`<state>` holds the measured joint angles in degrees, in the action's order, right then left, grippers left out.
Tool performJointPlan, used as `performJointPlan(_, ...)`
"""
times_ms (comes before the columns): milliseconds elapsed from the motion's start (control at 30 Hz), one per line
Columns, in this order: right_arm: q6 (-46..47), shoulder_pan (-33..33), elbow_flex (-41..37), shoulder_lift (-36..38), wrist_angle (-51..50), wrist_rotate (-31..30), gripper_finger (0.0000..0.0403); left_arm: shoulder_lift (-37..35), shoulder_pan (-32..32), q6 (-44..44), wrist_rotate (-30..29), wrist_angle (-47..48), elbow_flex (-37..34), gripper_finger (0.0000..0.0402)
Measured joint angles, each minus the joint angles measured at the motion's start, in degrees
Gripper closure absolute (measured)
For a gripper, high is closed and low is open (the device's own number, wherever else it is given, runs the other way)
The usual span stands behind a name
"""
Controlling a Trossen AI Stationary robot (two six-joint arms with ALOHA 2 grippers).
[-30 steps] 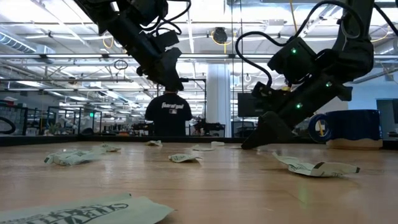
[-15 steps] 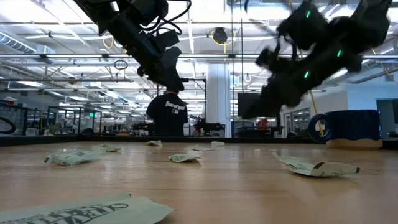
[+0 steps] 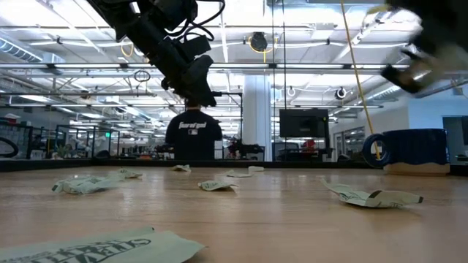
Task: Pick and place Stevia / Truvia into bins
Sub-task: Put the stevia packet into the transparent container
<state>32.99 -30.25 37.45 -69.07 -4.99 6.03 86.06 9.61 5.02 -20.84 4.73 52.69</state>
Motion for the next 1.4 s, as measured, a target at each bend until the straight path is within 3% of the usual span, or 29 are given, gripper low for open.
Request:
performJointPlan(233, 25.94, -7.89, -6.15, -0.4, -0.28, 0.36, 0.0402, 0.0, 0.0, 1.14, -0.02, -0.2, 0.0, 0.0231)
performJointPlan(367, 35.38, -10.41, -6.73, -0.12, 0.21, 1.56, 0.0398, 0.0, 0.0, 1.4, -0.02, -0.68, 0.0, 0.0231)
performJointPlan(533, 35.89, -10.53, -6.77, -0.12, 0.02, -1.93, 0.0382, 0.0, 0.0, 1.92, -0.02, -1.97, 0.0, 0.0231)
performJointPlan(933, 29.0, -10.31, -6.77, -0.12, 0.48, -2.03, 0.0351, 0.0, 0.0, 4.37, 2.63, -1.93, 0.0, 0.0231)
performJointPlan(1033, 20.36, -10.31, -6.77, -0.12, 0.48, -9.45, 0.0351, 0.0, 0.0, 3.62, 2.78, -1.95, 0.0, 0.0231)
performJointPlan(1300, -7.23, -5.27, -6.77, -0.12, 1.4, -44.88, 0.0351, 0.0, 0.0, 2.66, 2.78, -1.95, 0.0, 0.0231)
performJointPlan(1400, -14.57, 0.37, -6.77, -0.12, 6.42, -48.07, 0.0348, 0.0, 0.15, 2.64, 2.78, -1.95, 0.0, 0.0231)
